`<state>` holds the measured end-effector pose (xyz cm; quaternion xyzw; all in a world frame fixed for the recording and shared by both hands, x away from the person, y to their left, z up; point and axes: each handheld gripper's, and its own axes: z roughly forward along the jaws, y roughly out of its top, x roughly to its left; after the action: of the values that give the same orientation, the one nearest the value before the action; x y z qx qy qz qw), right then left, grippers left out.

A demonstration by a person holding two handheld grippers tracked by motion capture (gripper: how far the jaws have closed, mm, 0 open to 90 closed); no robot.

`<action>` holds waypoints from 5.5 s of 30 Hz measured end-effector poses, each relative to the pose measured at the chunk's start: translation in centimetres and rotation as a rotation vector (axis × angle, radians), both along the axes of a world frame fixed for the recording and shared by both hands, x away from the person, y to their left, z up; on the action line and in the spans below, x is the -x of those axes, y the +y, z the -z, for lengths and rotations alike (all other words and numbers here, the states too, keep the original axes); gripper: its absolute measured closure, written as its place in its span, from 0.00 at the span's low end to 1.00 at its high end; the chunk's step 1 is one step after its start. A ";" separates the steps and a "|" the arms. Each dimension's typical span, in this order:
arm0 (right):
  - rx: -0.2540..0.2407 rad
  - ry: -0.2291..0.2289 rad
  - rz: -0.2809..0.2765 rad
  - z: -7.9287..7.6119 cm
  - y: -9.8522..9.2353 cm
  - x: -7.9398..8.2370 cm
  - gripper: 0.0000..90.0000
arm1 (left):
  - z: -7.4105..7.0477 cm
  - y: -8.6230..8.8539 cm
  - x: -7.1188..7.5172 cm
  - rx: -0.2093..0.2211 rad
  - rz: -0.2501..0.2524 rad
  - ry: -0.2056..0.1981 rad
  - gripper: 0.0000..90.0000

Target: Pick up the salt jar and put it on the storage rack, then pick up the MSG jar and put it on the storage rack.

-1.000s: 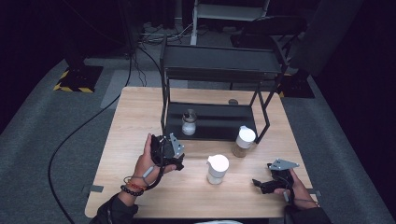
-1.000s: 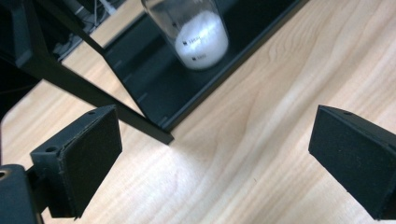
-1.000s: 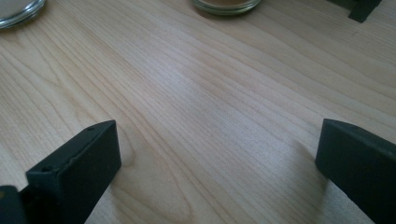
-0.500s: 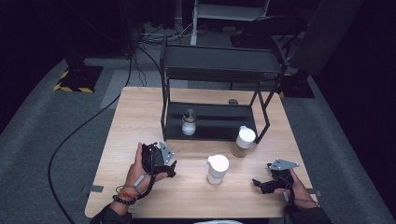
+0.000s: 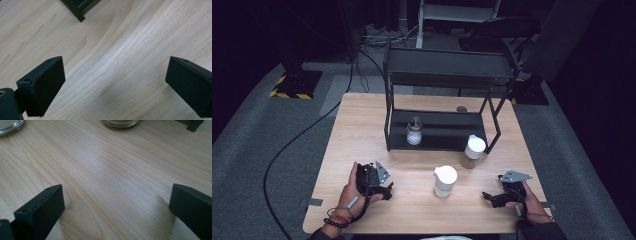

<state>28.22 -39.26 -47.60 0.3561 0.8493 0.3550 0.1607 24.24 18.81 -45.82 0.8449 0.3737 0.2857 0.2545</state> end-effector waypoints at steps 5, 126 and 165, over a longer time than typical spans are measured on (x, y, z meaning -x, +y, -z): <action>0.000 0.000 0.000 0.0 0.0 0.0 0.00 | 0.4 0.7 0.2 0.007 -0.005 0.018 0.03; 0.106 -0.038 -0.144 -5.2 2.2 0.8 0.02 | 2.2 8.7 0.2 0.276 -0.048 0.148 0.00; 0.104 0.015 -0.339 -10.4 7.6 -1.4 0.02 | 2.2 8.7 0.3 0.276 -0.047 0.146 0.00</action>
<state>29.63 -31.69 -37.24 0.2017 0.9156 0.3299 0.1105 23.99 27.47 -48.03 0.8114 0.4468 0.1752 0.3336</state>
